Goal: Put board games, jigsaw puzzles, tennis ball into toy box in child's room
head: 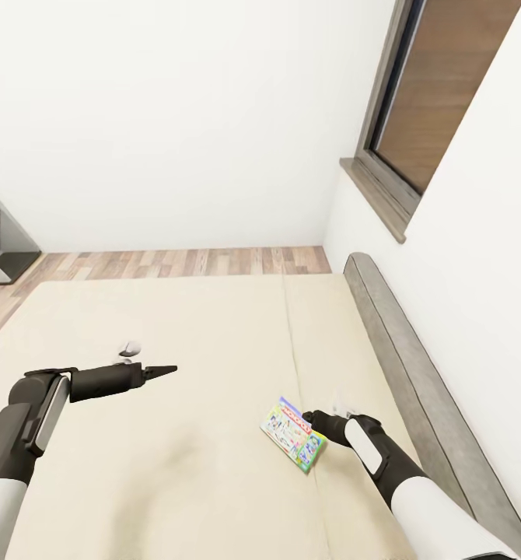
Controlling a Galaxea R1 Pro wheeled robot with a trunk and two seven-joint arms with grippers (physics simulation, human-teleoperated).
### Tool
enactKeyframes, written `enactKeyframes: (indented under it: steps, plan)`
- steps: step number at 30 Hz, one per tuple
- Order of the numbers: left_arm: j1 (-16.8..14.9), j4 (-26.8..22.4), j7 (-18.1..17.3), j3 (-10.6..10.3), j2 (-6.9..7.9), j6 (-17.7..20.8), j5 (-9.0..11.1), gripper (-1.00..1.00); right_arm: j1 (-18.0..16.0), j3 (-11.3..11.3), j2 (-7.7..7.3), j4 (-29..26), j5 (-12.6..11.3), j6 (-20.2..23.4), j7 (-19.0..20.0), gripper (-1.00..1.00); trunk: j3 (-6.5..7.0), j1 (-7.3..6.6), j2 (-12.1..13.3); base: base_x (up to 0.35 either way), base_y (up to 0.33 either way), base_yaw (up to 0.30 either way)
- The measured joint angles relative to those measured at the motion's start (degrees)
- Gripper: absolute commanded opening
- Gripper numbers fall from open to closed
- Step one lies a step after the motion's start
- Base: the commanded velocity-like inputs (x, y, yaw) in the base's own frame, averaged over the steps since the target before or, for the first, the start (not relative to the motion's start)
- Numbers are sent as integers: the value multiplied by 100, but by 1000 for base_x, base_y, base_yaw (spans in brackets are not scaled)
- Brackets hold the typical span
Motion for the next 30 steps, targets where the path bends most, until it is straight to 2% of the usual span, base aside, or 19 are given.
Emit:
enactKeyframes:
  steps: [30]
  plan:
    - [0, 0, 4, -8, -4, 0, -8, 100, 0, -52, 11, -14, -4, -3, 14, 100, -13, 0, 0, 0, 0, 0]
